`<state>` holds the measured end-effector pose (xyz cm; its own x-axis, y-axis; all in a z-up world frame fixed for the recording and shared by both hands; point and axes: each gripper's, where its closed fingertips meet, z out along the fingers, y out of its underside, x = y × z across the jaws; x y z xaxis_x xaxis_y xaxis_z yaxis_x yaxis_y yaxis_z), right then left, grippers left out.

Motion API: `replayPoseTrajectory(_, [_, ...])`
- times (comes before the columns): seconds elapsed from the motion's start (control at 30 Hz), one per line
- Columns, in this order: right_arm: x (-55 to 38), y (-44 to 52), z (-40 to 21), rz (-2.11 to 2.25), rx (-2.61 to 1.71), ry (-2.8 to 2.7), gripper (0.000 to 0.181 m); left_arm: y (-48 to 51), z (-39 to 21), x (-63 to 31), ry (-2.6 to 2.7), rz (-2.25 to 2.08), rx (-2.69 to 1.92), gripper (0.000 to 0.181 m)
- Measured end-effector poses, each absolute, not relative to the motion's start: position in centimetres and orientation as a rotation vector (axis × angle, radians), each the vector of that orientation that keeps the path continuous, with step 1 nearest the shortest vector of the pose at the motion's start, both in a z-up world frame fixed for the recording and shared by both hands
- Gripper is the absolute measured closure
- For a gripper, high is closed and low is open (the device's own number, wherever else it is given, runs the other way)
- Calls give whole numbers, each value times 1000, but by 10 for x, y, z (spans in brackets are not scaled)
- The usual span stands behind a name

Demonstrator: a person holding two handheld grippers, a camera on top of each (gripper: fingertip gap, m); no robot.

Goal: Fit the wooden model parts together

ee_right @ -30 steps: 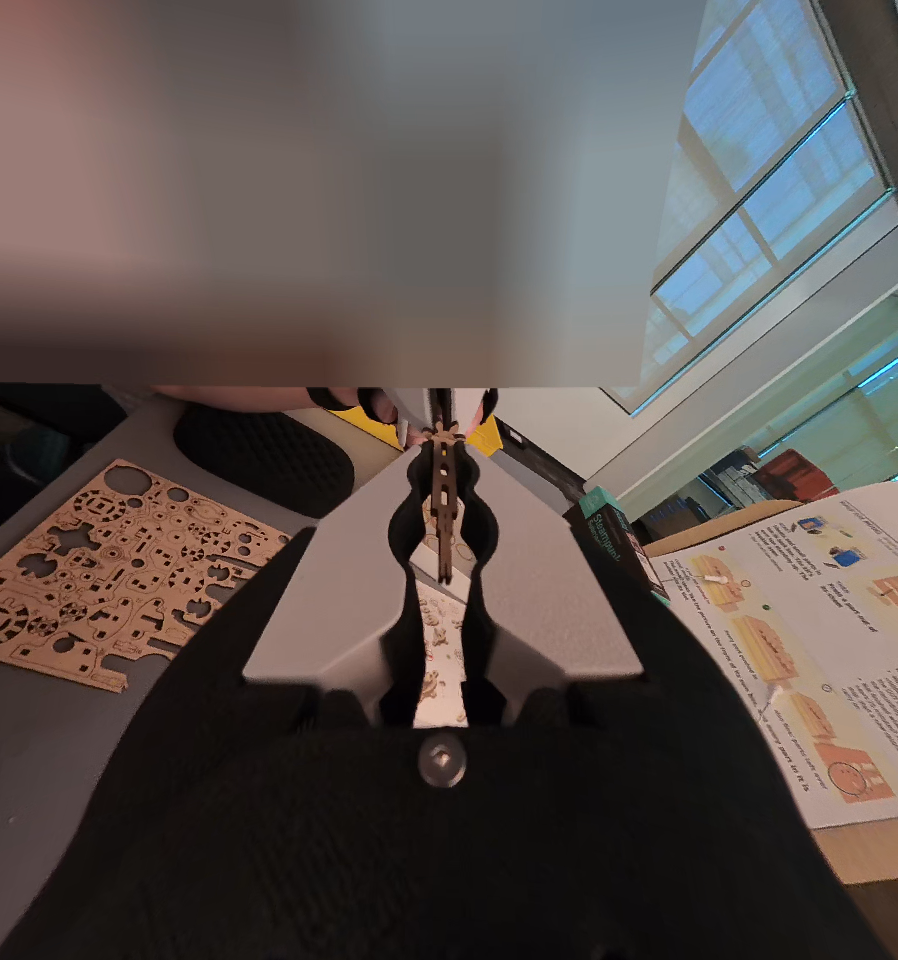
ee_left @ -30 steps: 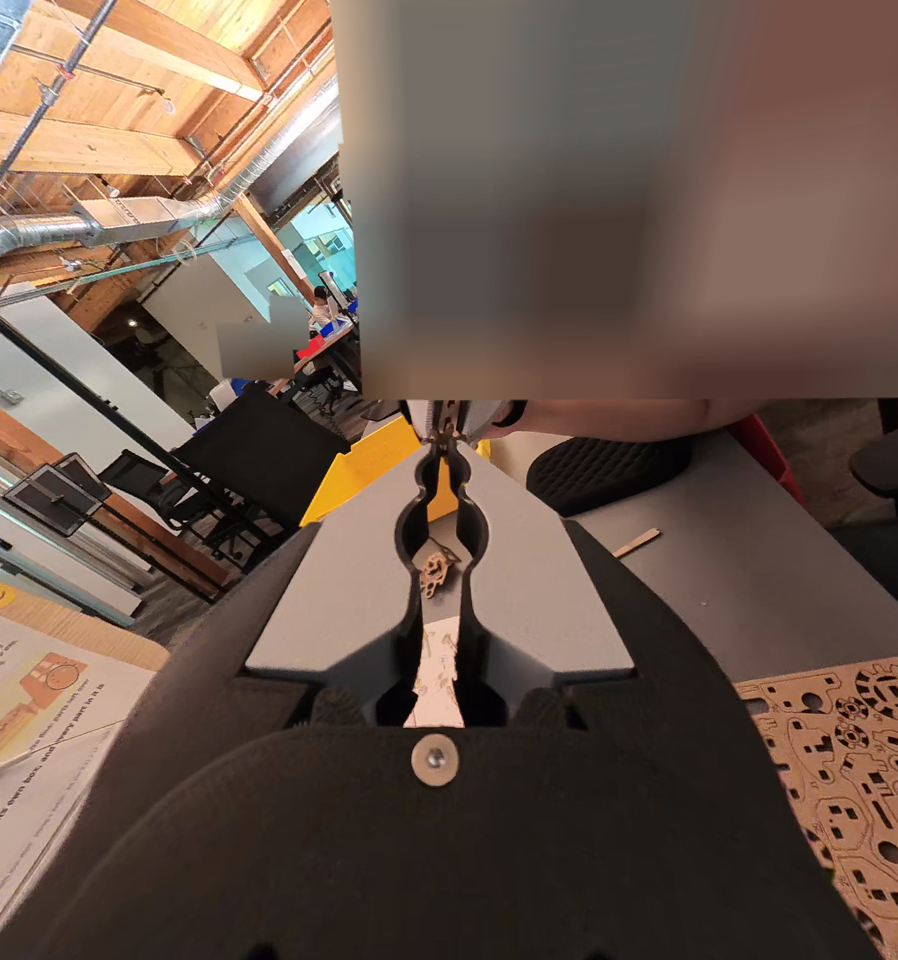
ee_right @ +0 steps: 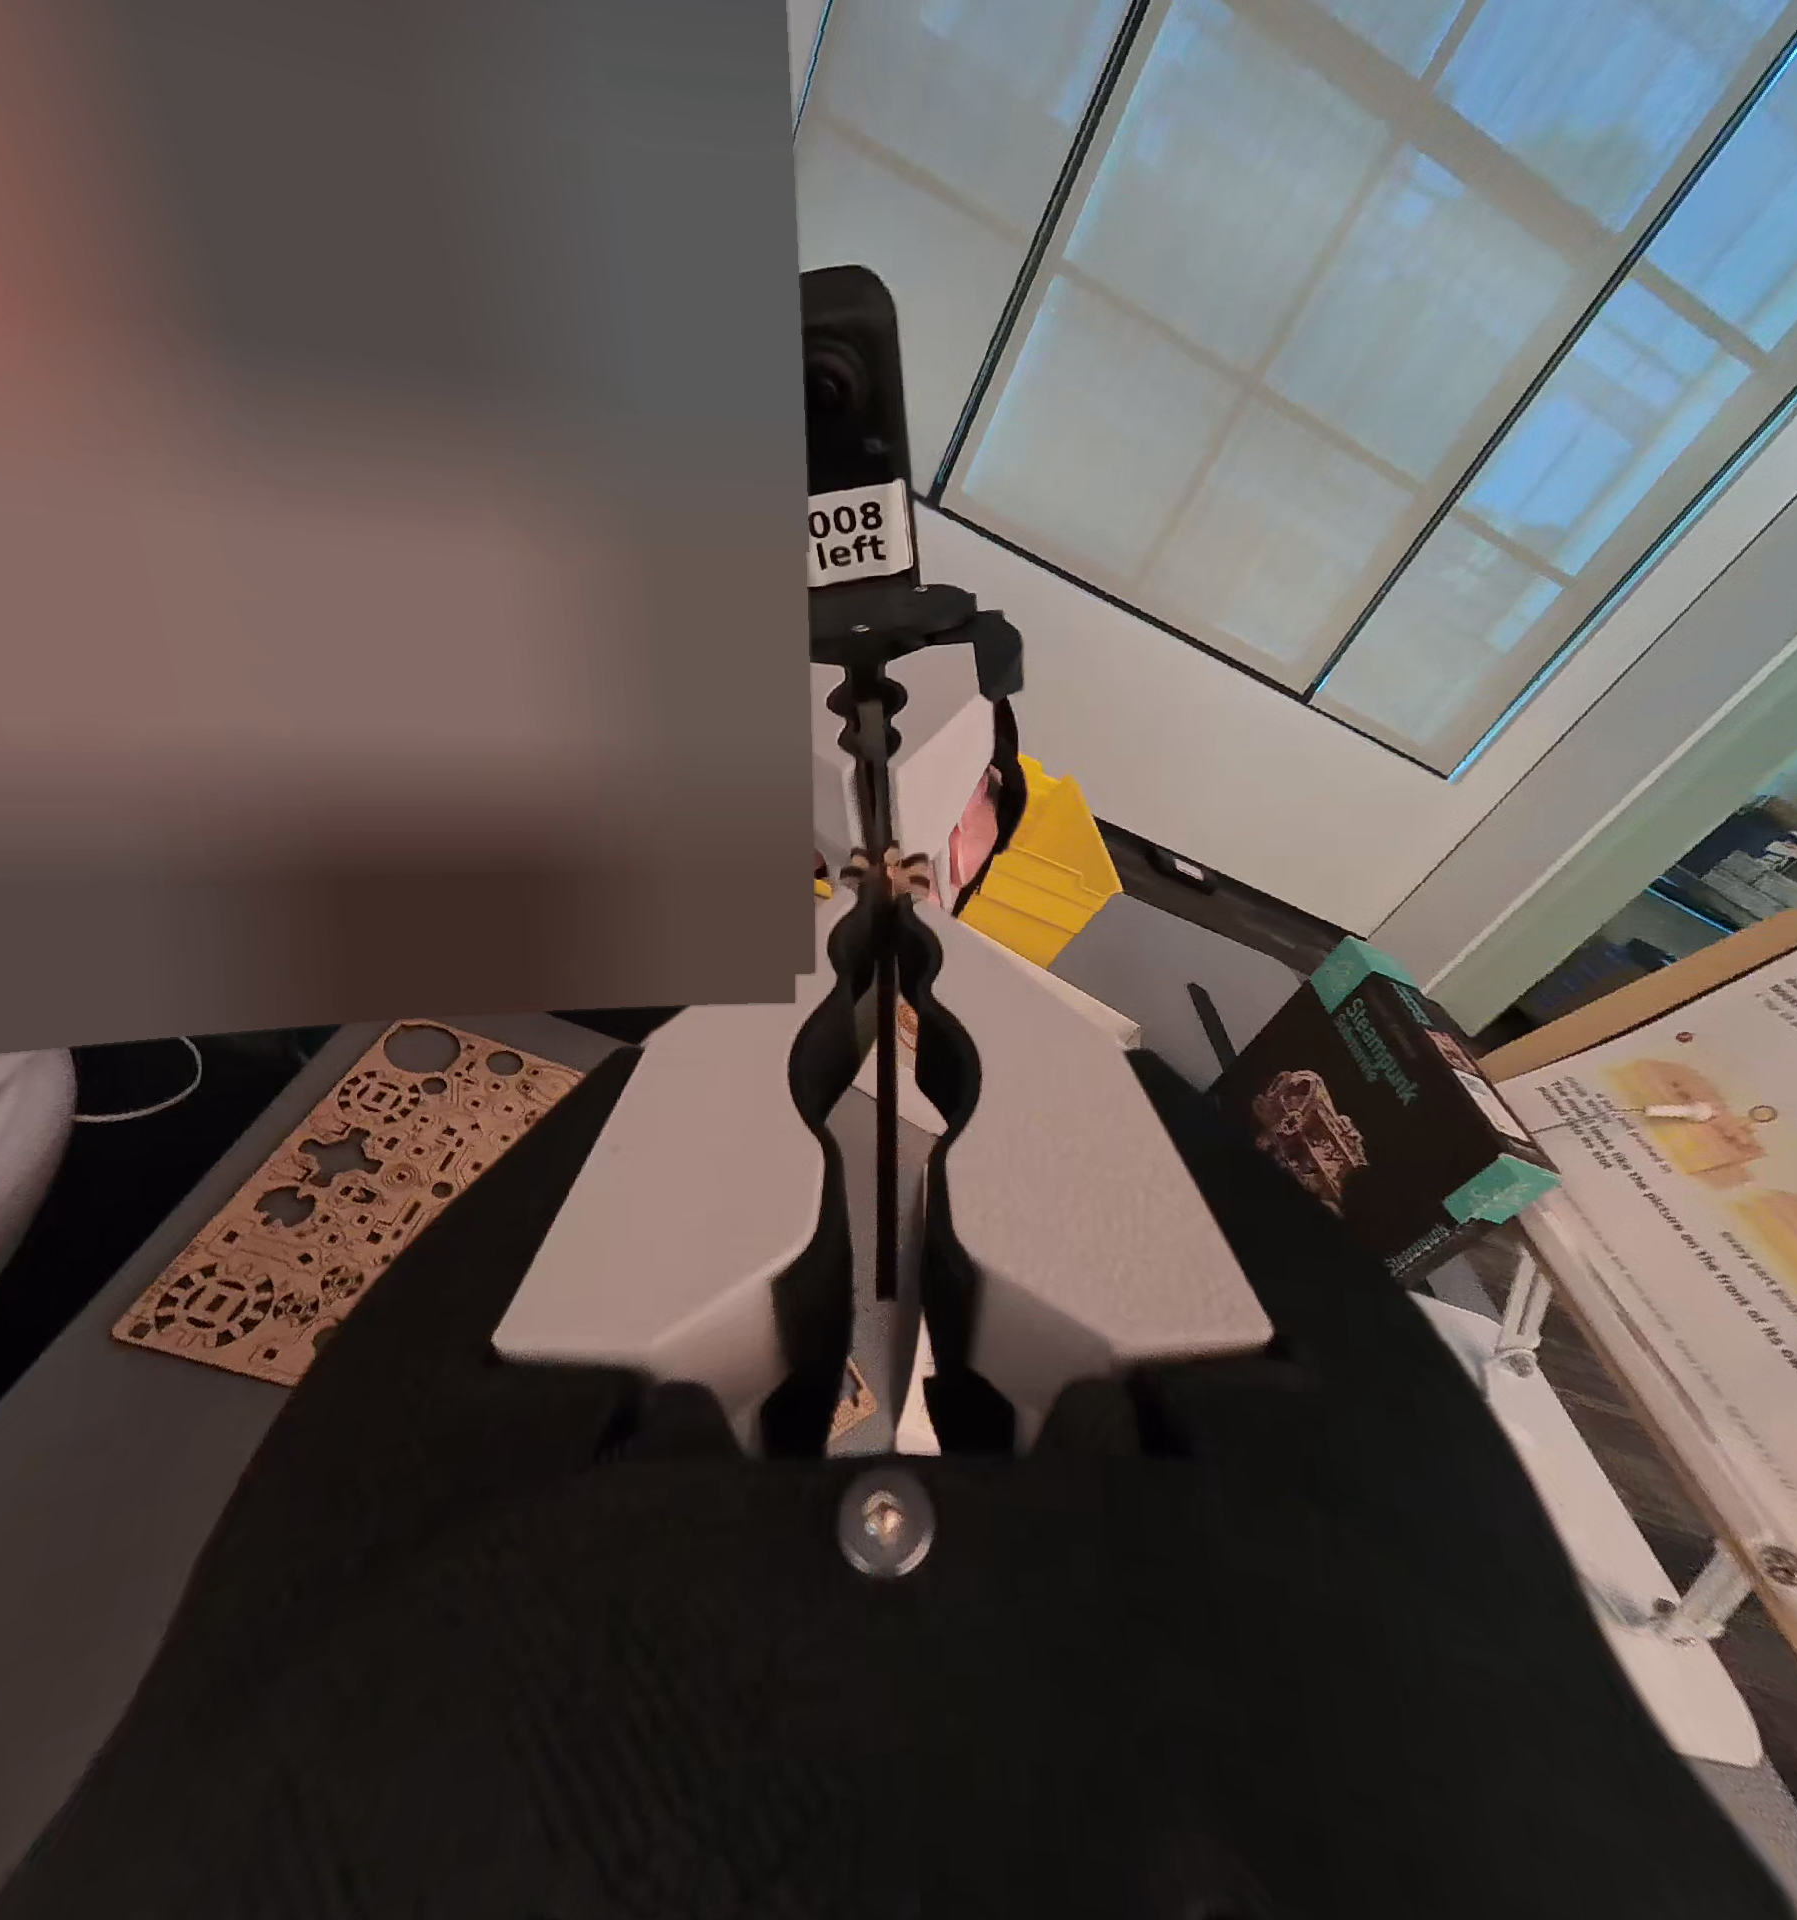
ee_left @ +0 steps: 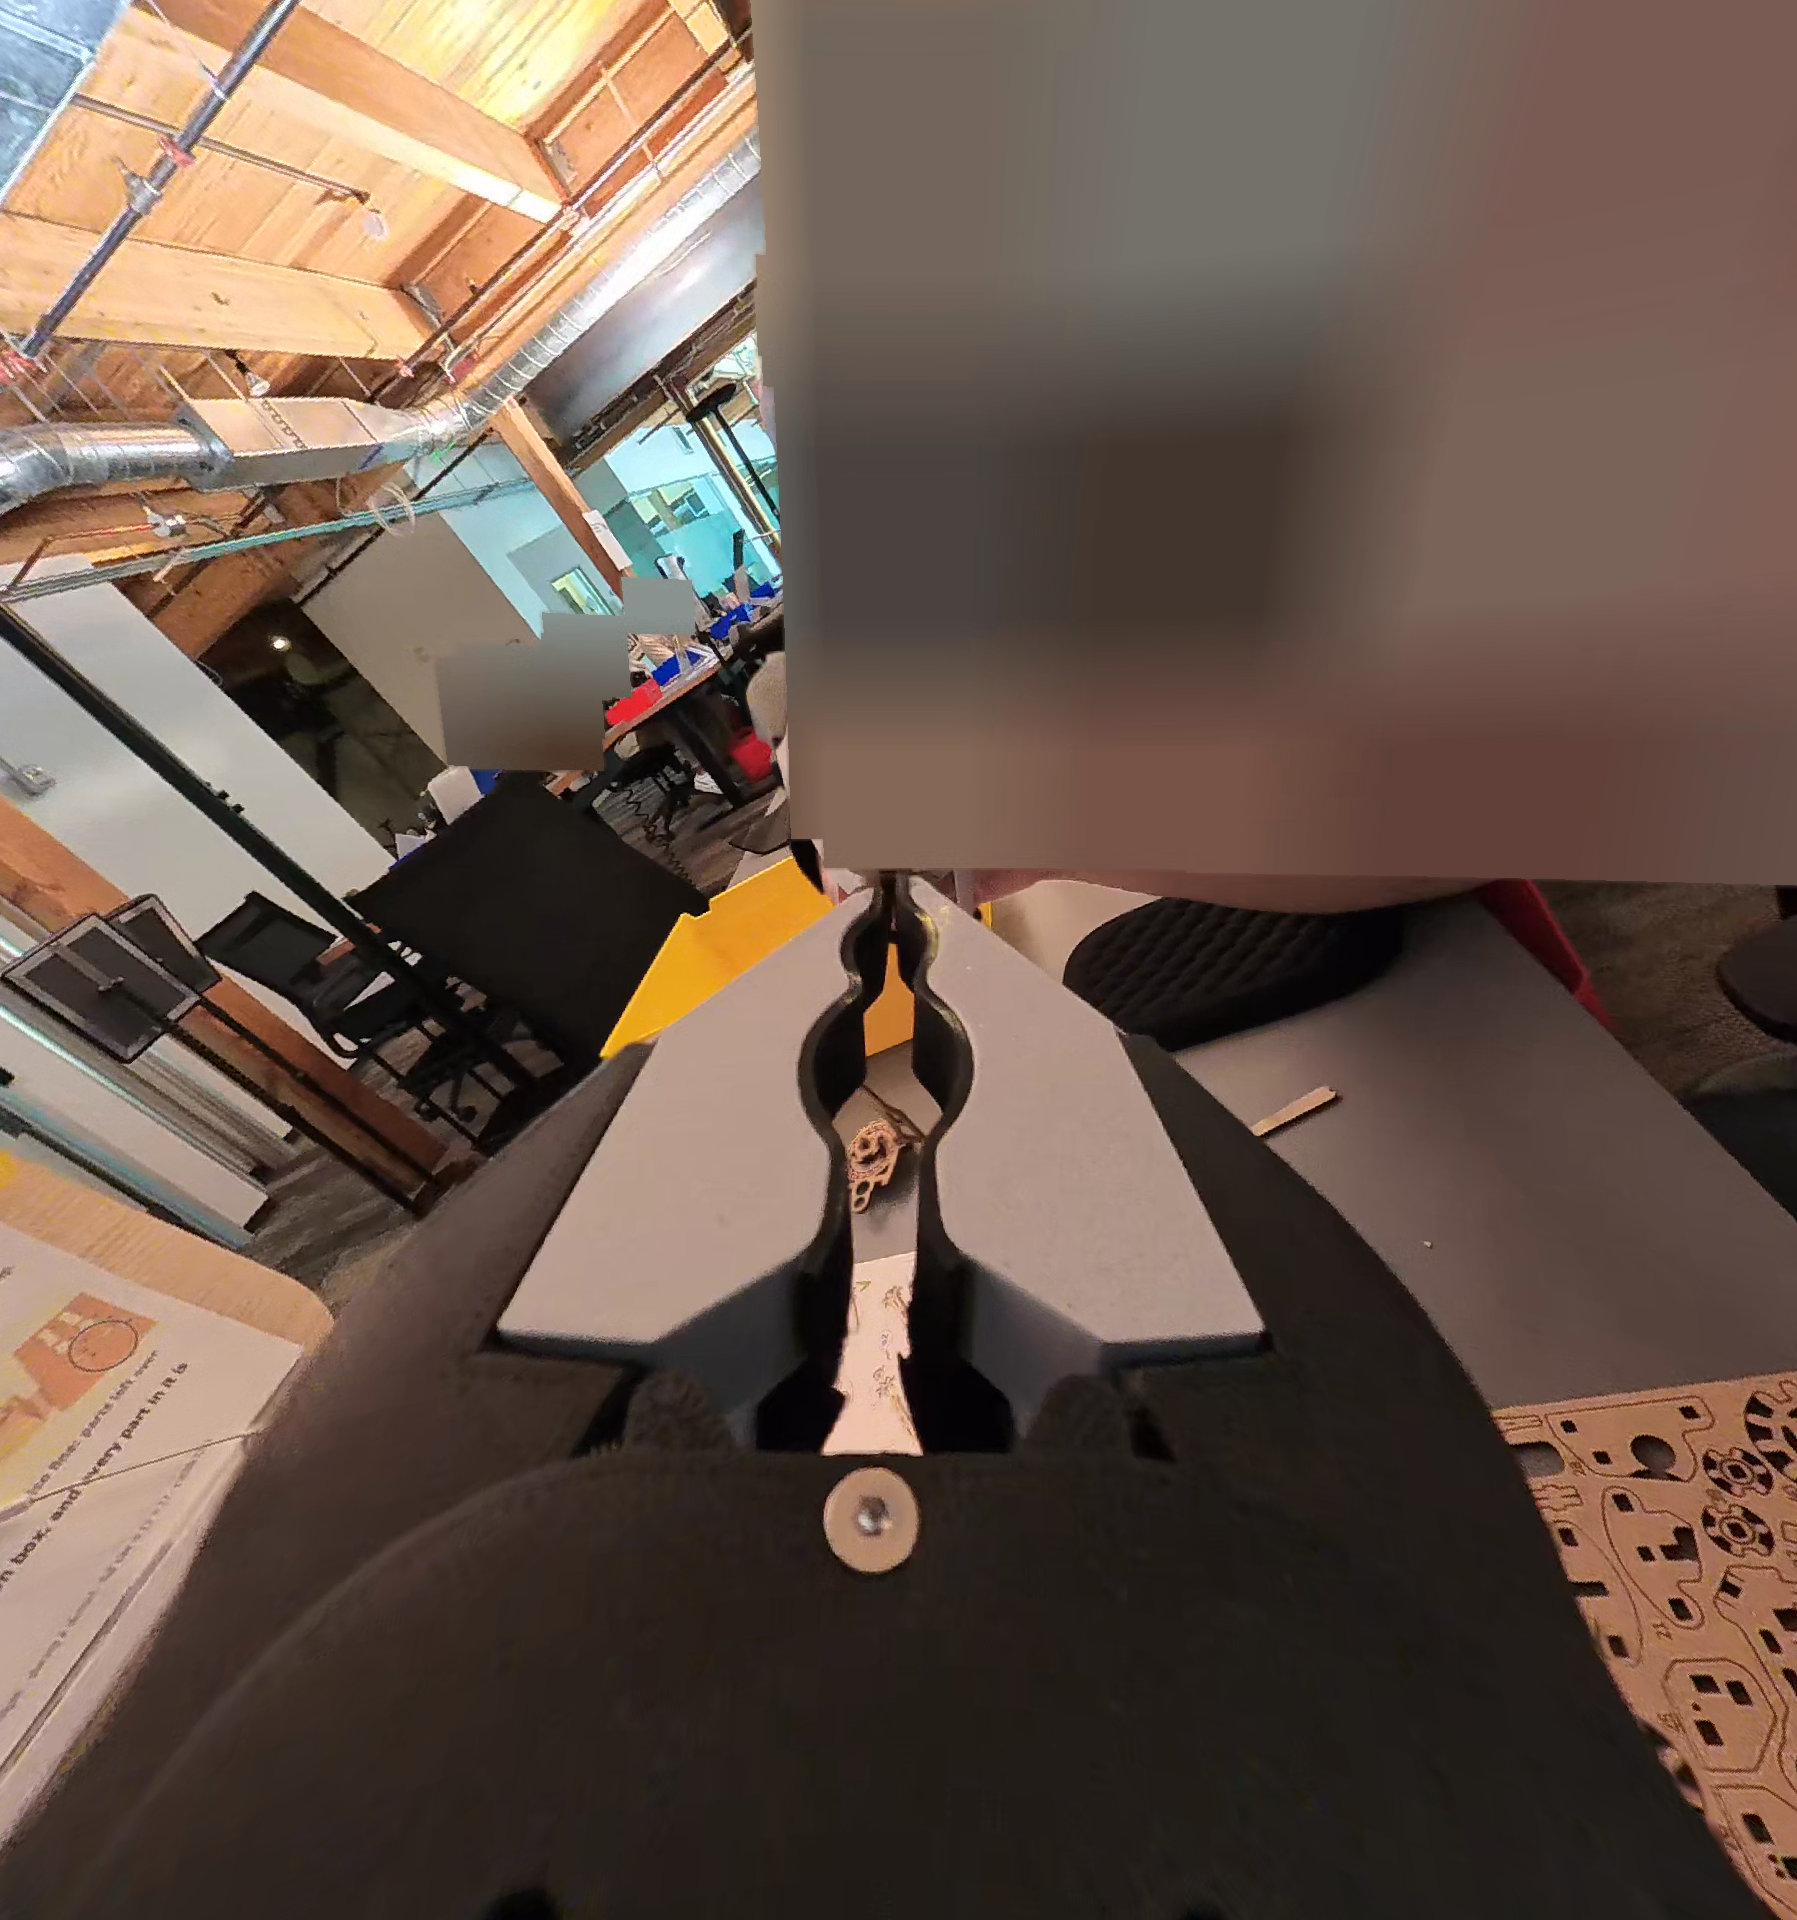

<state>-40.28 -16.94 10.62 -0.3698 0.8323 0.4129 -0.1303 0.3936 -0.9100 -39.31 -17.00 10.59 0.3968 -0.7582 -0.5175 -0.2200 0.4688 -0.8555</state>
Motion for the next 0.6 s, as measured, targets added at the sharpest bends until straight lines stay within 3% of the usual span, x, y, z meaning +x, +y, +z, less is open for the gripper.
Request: replayPoseTrajectory(0.6, [-409, -168, 96, 1045, -640, -1666, 181, -170, 105, -396, 1164, -409, -1101, 177])
